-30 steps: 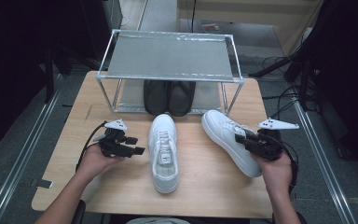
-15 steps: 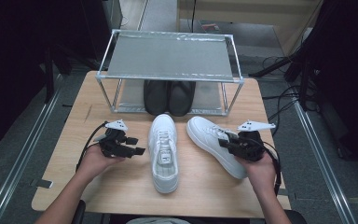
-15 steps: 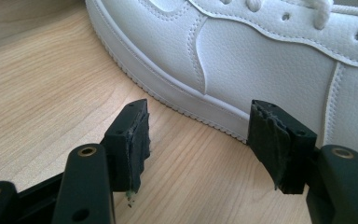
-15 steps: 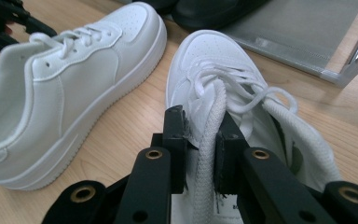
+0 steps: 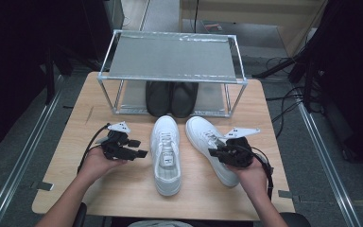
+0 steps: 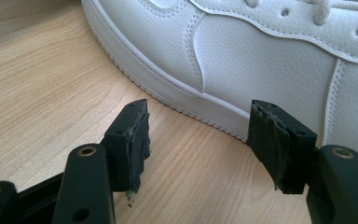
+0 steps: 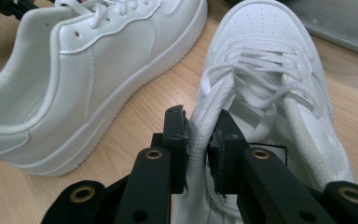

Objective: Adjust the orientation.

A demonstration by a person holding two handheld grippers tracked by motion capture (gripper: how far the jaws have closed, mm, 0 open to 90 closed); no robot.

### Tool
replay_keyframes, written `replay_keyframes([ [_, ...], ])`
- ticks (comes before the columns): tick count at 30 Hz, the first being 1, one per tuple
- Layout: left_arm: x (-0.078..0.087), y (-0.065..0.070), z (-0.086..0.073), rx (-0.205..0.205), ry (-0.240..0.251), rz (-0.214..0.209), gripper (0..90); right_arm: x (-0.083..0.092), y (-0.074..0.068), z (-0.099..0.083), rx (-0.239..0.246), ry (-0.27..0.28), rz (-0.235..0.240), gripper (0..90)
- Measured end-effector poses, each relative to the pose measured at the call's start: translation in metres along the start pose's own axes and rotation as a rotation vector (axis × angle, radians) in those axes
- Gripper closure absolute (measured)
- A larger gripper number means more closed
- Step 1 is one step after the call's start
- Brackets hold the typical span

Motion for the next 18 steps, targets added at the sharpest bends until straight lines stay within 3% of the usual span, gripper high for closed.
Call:
replay_keyframes([
  [10, -0.0001, 0.0014, 0.0001, -0.013, 0.001, -0.003, 40.8, -0.0086, -0.0066, 0.0059, -0.010, 0.011, 0.023, 78.5],
  [18, -0.0009, 0.0028, 0.0003, -0.016, -0.001, -0.002, 41.3, -0.0086, -0.0072, 0.0064, -0.014, 0.018, 0.058, 66.2],
])
Point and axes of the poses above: each handheld gripper's, and its own axes: x roughly backward along the jaws, z roughly out of its top, y roughly to its right, the point moved 6 cm from there along -x, roughly forward along the jaws, and after that the axes turned 1 degree about z, right-handed, at the moved point
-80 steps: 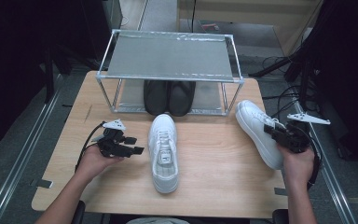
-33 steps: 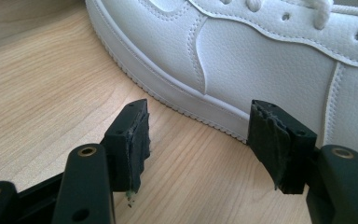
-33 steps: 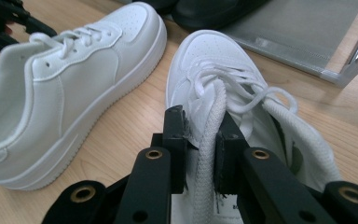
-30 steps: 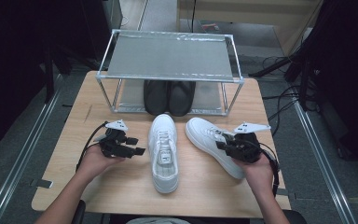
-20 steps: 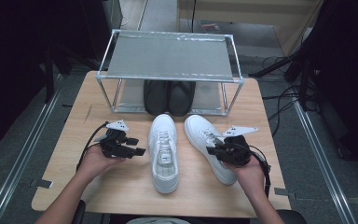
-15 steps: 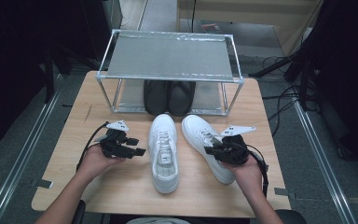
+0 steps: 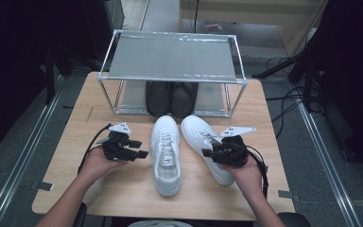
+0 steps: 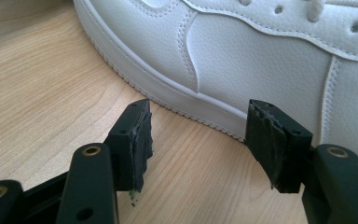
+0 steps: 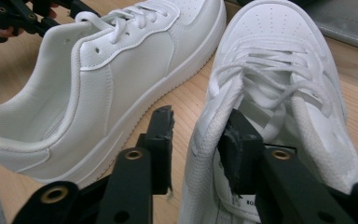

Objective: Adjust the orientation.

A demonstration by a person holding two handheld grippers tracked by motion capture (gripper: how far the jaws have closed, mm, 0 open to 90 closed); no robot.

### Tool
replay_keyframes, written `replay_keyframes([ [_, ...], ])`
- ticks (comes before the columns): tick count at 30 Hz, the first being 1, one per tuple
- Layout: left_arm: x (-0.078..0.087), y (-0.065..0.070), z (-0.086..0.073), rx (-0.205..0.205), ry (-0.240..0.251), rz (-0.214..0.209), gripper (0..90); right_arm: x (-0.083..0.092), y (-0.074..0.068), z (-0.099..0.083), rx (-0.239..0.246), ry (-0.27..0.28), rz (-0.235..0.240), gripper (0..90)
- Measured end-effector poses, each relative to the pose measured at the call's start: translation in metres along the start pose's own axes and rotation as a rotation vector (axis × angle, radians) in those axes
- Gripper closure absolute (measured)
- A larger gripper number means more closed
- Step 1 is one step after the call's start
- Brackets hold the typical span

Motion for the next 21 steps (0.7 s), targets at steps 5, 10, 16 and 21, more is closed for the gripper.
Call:
replay_keyframes([
  [5, 0.000, -0.001, 0.000, 0.015, -0.001, 0.003, 41.5, 0.019, 0.005, 0.002, -0.001, 0.053, 0.017, 70.4],
  [10, 0.000, 0.001, 0.000, 0.006, -0.006, 0.003, 43.1, 0.041, 0.017, 0.002, -0.002, 0.103, 0.013, 76.0],
  [16, -0.001, 0.008, 0.001, -0.006, -0.009, -0.013, 57.5, 0.054, 0.035, -0.005, 0.017, 0.094, -0.042, 86.3],
  [21, -0.002, 0.014, 0.005, 0.003, 0.006, -0.039, 80.9, 0.052, 0.059, -0.015, 0.013, 0.028, -0.106, 89.4],
])
Point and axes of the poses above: each handheld gripper's, and its own axes: x roughly backward along the jaws, z roughly out of its top, y roughly to its right, the point moved 6 cm from there along -x, roughly forward along the jaws, and after that the axes turned 1 degree about z, right-handed, at the moved point
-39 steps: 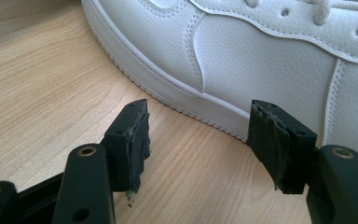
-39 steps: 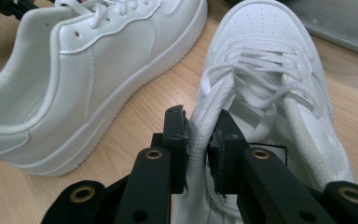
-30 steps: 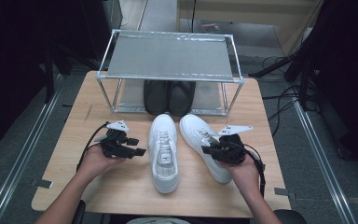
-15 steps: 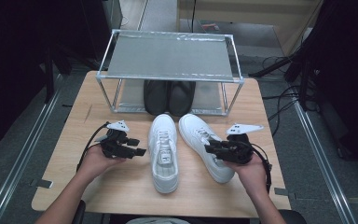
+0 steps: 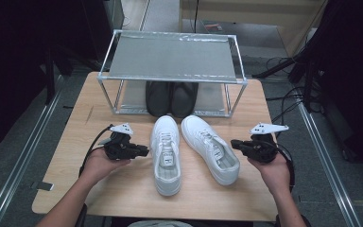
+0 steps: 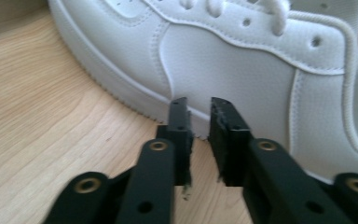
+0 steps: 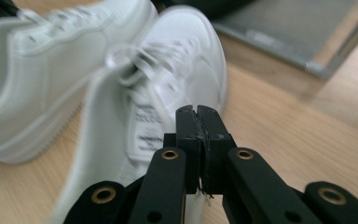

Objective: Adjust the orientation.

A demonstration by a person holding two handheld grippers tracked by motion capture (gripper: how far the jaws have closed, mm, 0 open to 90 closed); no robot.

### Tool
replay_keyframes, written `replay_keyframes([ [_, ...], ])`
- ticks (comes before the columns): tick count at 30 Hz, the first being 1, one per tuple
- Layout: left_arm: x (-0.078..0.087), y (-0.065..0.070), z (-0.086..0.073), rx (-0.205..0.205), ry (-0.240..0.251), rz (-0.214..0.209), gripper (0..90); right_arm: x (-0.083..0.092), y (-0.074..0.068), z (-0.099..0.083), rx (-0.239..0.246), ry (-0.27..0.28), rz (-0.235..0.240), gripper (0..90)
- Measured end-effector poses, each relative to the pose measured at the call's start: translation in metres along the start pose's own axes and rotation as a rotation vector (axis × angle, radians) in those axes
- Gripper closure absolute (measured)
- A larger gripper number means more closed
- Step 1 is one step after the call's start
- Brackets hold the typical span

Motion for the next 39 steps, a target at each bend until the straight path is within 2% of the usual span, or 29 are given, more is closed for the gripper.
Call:
replay_keyframes([
  [3, -0.008, 0.004, 0.000, -0.019, -0.025, 0.001, 83.4, -0.008, 0.009, -0.007, -0.010, -0.048, 0.008, 88.0],
  [6, -0.015, 0.009, 0.001, -0.044, -0.038, 0.010, 83.6, -0.014, 0.009, -0.009, -0.006, -0.065, 0.006, 87.5],
  [10, -0.014, 0.008, 0.001, -0.035, -0.037, -0.006, 83.8, -0.015, 0.008, -0.008, -0.006, -0.062, 0.006, 88.1],
  [13, -0.014, 0.009, 0.001, -0.050, -0.039, 0.004, 83.8, -0.016, 0.007, -0.008, -0.011, -0.059, 0.009, 88.9],
  [24, -0.016, 0.010, 0.001, -0.041, -0.041, -0.015, 86.1, -0.019, 0.005, -0.007, -0.007, -0.057, 0.008, 89.7],
  [29, -0.019, 0.017, 0.001, -0.088, -0.050, -0.029, 85.6, -0.024, 0.000, -0.006, 0.004, -0.060, 0.025, 89.2],
  [35, -0.023, 0.024, 0.002, -0.096, -0.054, -0.051, 85.2, -0.029, -0.003, -0.004, 0.009, -0.063, 0.029, 89.6],
  [39, -0.026, 0.028, 0.002, -0.106, -0.058, -0.066, 84.0, -0.031, -0.003, -0.003, -0.008, -0.059, 0.038, 89.5],
])
Point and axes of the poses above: each handheld gripper's, and its own axes: x roughly backward along the jaws, z roughly out of its top, y roughly to its right, the point moved 6 cm from there along -x, roughly forward along the jaws, and after that the axes turned 1 degree about z, right-handed, at the moved point
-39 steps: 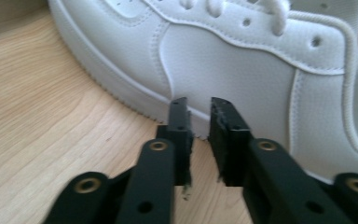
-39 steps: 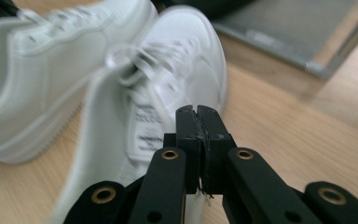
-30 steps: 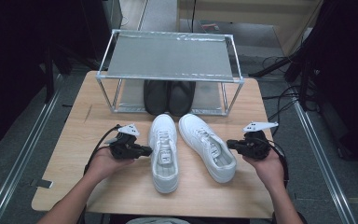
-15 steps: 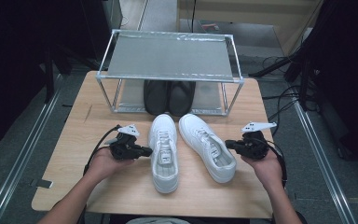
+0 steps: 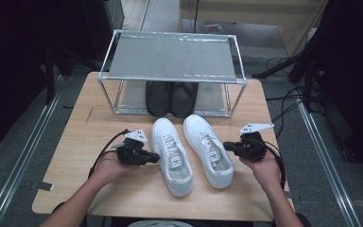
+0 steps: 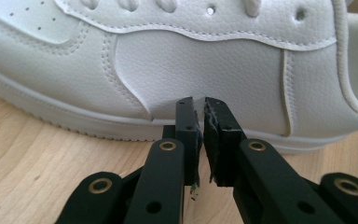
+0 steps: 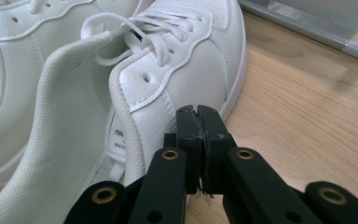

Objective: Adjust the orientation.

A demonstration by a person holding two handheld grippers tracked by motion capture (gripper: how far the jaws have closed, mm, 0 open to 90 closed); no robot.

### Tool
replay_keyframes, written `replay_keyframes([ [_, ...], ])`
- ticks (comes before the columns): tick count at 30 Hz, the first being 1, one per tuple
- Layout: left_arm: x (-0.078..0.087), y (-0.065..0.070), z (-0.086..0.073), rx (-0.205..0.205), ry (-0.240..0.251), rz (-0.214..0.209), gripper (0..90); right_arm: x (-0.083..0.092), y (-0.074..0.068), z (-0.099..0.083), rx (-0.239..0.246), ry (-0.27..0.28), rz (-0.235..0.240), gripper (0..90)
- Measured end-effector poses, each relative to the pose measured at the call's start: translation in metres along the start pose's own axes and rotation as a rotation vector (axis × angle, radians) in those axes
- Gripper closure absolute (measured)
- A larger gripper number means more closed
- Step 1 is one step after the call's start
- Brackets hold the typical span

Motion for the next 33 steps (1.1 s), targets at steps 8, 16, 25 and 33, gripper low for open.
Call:
replay_keyframes([
  [8, 0.006, -0.005, 0.002, 0.009, 0.026, 0.020, 83.3, 0.004, -0.001, 0.007, -0.018, 0.047, 0.023, 88.5],
  [16, 0.011, -0.024, 0.002, 0.099, 0.061, 0.045, 83.5, 0.018, -0.014, 0.000, -0.005, 0.037, 0.040, 88.8],
  [25, 0.001, -0.011, 0.006, 0.039, 0.047, 0.053, 83.4, 0.012, -0.011, -0.001, -0.021, 0.031, 0.045, 89.4],
  [33, -0.008, -0.001, 0.010, 0.020, 0.044, 0.028, 83.5, -0.008, 0.004, 0.004, -0.071, -0.001, 0.042, 90.0],
])
Point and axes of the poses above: each handheld gripper's, and its own axes: x roughly backward along the jaws, z roughly out of its top, y roughly to its right, the point moved 6 cm from there along -x, roughly forward along the jaws, and after that the axes turned 1 degree about z, right-handed, at the moved point
